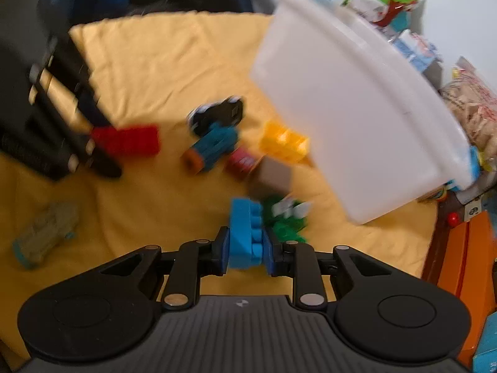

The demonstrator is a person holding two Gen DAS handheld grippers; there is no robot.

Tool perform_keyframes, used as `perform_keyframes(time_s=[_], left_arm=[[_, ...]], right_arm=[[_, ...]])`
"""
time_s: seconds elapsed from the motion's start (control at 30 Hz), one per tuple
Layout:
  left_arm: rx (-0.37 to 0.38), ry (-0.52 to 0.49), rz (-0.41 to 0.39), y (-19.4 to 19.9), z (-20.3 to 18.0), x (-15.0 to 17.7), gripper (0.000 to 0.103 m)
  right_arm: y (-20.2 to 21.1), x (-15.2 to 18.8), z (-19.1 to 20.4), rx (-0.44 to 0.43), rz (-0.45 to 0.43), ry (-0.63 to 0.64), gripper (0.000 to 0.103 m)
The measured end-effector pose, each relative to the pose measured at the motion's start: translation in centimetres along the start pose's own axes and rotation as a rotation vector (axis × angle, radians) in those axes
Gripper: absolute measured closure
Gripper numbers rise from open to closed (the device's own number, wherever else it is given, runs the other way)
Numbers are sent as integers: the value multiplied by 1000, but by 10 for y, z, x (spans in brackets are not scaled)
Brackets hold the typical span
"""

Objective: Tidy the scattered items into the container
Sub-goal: 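Grasp the long red brick with left tool while right tool holds blue brick, then carry both bricks over the container and open both tools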

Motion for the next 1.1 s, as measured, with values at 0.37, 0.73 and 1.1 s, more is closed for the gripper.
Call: perform_keyframes(time_s=[0.37,0.73,1.1], left_arm=[[0,19,-21,8,5,4,61],[7,20,-25,10,2,4,61],[23,29,-29,7,-1,6,61]], right_arm=[[17,0,-24,-206,-33,-354,69],[-8,7,-44,-68,44,-524,70],[-2,3,-2,-227,49,-405,69]])
Point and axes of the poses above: each gripper's, at about its wrist camera, not at the fingertips, and y roughly against the way its jaws point, z to its left, x to its underside, the point moved 6 cm from there along -y, roughly the way its jaws point, and after that the axes turned 13 degrees about x, right-handed, at the moved point
